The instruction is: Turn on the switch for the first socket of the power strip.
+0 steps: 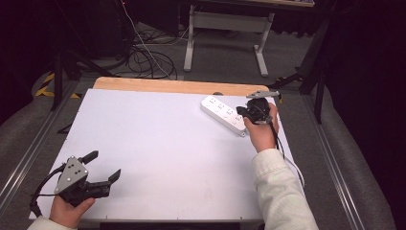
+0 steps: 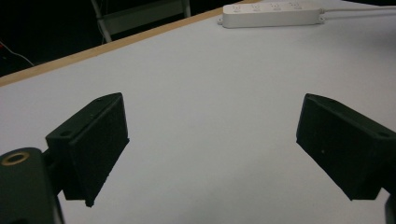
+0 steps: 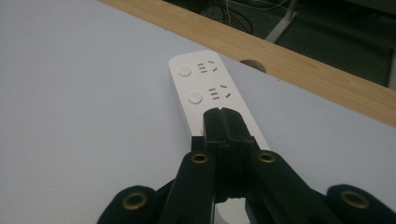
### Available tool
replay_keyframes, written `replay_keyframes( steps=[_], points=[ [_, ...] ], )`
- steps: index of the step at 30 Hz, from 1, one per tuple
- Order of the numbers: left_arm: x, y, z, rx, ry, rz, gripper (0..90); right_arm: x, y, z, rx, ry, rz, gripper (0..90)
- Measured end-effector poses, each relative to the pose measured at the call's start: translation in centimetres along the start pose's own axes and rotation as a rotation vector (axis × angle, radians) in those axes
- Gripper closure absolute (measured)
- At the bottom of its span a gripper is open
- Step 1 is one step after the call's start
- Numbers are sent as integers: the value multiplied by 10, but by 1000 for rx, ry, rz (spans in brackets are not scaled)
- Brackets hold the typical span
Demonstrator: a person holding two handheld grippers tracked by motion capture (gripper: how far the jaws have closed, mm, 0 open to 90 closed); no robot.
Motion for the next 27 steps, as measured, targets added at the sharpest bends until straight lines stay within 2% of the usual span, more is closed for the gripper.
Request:
replay_keyframes(
  steps=[6,7,8,9,11,12,16,18,27],
  points=[
    [1,0,0,1,-1,1,98,9,8,-4,5,-23,-26,890],
    [1,0,0,3,-1,0,98,11,10,-4,10,-28,-30,794],
    [1,0,0,3,-1,0,98,11,10,-4,10,-28,-30,794],
    [2,0,0,2,-4,-1,98,15,12,-6,9,-48,-38,729],
    [2,0,0,1,-4,-1,98,21,16,-7,12,-62,-44,700],
    [1,0,0,2,-5,-1,98,24,18,-8,14,-68,-49,629],
    [1,0,0,-1,-2,0,98,39,28,-11,38,-105,-81,507],
    [1,0,0,-1,-3,-1,98,47,34,-12,59,-122,-92,463],
    [1,0,-1,5,-4,3,98,77,63,-9,91,-177,-173,296]
  ],
)
Point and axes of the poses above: each handheld gripper's, and its own axes: x roughly backward along the jaws, z roughly out of its underside, y roughly to its left, the point moved 6 cm from there along -x, roughly forward along the jaws, and after that the axes turned 6 degrees about -z, right-handed, at the moved point
